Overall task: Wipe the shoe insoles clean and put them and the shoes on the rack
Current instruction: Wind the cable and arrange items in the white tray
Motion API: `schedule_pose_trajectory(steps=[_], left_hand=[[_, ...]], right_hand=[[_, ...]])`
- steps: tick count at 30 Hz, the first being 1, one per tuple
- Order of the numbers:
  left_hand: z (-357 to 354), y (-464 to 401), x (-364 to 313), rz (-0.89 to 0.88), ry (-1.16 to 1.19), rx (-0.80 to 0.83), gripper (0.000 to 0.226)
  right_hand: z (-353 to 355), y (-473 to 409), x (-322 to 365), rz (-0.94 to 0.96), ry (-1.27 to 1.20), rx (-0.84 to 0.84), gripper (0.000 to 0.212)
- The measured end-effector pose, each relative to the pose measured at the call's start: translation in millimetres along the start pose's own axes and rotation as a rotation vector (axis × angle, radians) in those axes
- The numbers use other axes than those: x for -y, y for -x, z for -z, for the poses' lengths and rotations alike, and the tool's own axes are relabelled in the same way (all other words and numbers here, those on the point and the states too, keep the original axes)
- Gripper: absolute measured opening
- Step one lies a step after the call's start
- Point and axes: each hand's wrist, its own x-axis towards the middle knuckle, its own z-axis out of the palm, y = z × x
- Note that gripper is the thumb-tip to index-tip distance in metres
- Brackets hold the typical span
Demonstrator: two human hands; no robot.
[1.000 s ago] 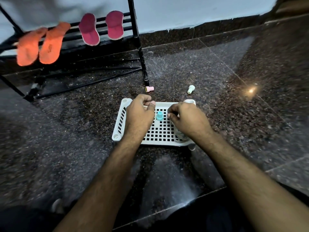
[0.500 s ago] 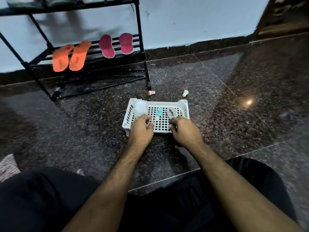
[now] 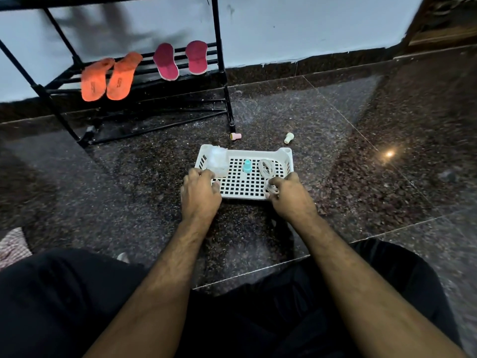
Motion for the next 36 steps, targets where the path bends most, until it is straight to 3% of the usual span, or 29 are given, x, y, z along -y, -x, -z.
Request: schedule_pose_trajectory(steps=[9,20,27,33,36], left_hand=[[-17.3,-4.1,-7.2,0.052,0.015,0.016,0.031],[-25.4,-45.3,-27.2,-0.068,0.093,-0.066,0.025],[-56.2,-110.5,-50.5,-0.206,0.167,-0.053,0.015],[-91.7,-181.5,-70.5,-0.241,0.091,0.088,0.023],[-104.6,-218.4,-72.9,-0.229,0.053,0.175,0.023]], right_hand=[[-7.6,-12.4,1.1,0.042,0.02,-0.011,0.038],[-12.3,-59.6,15.0,0.164,-0.016,-0.175,0.028],[4.8,-130.4,-12.6,0.134,0.061,-0.287,0.021],[8.8,-201.6,-60.2,0.096,0.057,-0.327,0.028],[11.6,-233.0,-75.8,0.185,0.091,-0.241,0.034]])
